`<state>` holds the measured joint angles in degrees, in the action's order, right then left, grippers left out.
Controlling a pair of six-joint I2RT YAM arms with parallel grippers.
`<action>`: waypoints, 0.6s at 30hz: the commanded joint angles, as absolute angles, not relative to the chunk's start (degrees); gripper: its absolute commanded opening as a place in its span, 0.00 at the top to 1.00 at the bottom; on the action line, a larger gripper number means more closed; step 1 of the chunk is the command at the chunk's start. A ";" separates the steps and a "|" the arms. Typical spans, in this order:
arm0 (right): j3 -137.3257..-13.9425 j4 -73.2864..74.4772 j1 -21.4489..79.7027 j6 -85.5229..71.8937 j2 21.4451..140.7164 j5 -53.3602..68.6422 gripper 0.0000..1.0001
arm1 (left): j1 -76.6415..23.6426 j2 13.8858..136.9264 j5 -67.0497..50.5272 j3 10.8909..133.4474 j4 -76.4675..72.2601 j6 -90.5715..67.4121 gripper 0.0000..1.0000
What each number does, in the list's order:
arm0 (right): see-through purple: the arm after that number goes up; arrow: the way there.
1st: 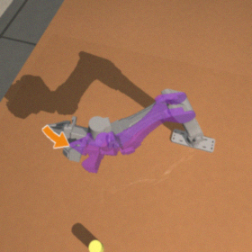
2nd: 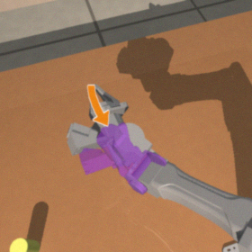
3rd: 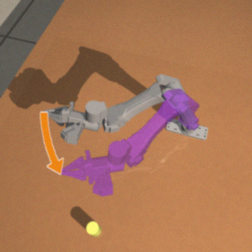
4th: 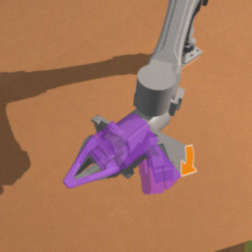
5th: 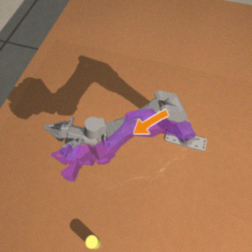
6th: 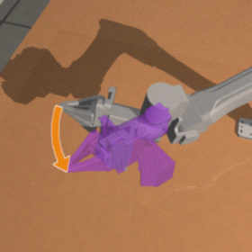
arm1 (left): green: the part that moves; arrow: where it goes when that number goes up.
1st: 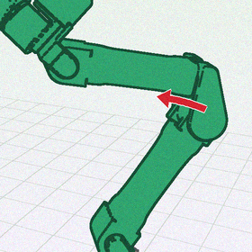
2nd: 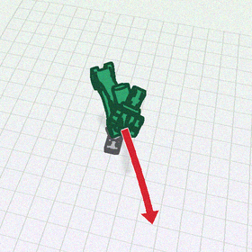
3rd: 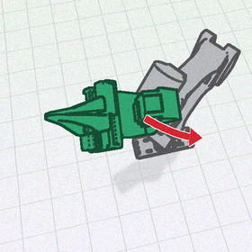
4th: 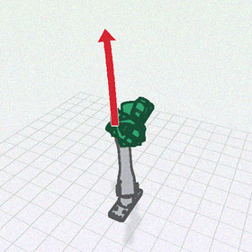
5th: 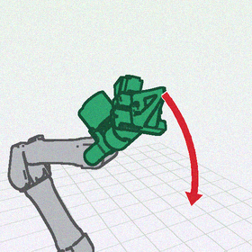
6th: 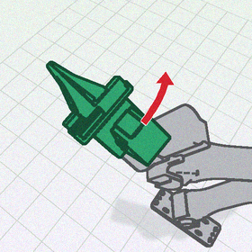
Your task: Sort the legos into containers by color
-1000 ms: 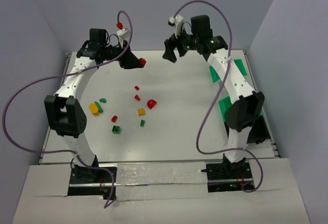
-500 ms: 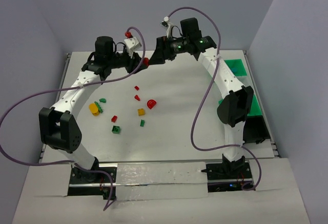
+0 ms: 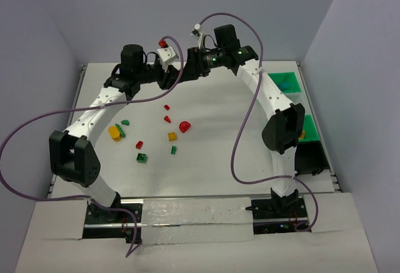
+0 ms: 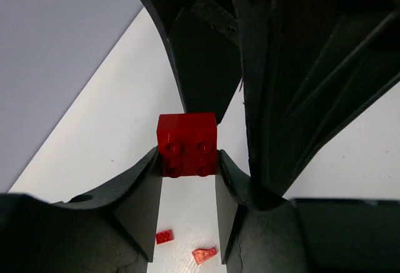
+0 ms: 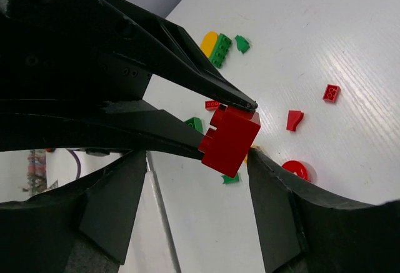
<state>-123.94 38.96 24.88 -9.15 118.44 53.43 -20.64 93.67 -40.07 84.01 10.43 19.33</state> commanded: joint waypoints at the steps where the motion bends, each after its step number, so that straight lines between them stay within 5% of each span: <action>1: -122.99 34.37 23.41 -13.19 119.00 54.59 0.29 | -21.80 90.52 -40.89 83.54 6.17 19.95 1.00; 18: -122.48 31.23 21.39 -17.14 117.46 58.40 0.20 | -22.45 89.89 -41.13 82.63 6.40 20.69 1.00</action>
